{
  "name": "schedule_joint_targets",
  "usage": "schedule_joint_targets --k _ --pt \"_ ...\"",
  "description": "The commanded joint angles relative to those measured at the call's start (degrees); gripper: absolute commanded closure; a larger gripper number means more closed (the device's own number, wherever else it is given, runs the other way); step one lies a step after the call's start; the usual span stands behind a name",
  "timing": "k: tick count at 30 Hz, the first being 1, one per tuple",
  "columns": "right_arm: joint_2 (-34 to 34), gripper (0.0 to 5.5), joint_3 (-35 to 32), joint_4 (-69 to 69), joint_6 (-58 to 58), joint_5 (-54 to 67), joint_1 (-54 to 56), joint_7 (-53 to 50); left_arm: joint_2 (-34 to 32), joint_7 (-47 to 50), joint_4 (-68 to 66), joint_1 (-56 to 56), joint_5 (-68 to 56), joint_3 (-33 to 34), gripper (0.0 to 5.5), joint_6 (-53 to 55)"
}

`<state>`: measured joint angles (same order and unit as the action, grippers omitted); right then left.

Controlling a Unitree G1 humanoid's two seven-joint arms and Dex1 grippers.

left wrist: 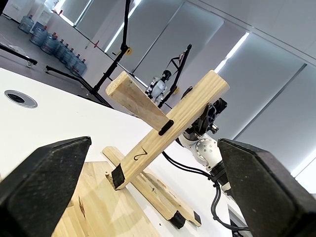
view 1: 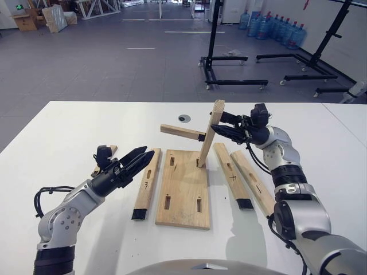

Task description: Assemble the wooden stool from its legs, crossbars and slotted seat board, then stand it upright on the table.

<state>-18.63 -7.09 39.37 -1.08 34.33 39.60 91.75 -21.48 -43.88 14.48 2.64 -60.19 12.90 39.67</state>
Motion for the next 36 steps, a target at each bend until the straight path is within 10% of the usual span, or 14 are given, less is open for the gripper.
schedule_joint_targets --k 1,36 --pt "0.7 3.39 0.5 2.9 -3.3 -2.6 0.6 0.3 -0.5 -0.1 -0.4 -0.8 0.4 -0.4 0.81 0.6" --pt "-5.1 3.04 11.1 11.5 1.0 -1.3 2.2 0.3 2.2 -2.0 -6.1 -2.1 10.2 -2.6 0.81 -7.4"
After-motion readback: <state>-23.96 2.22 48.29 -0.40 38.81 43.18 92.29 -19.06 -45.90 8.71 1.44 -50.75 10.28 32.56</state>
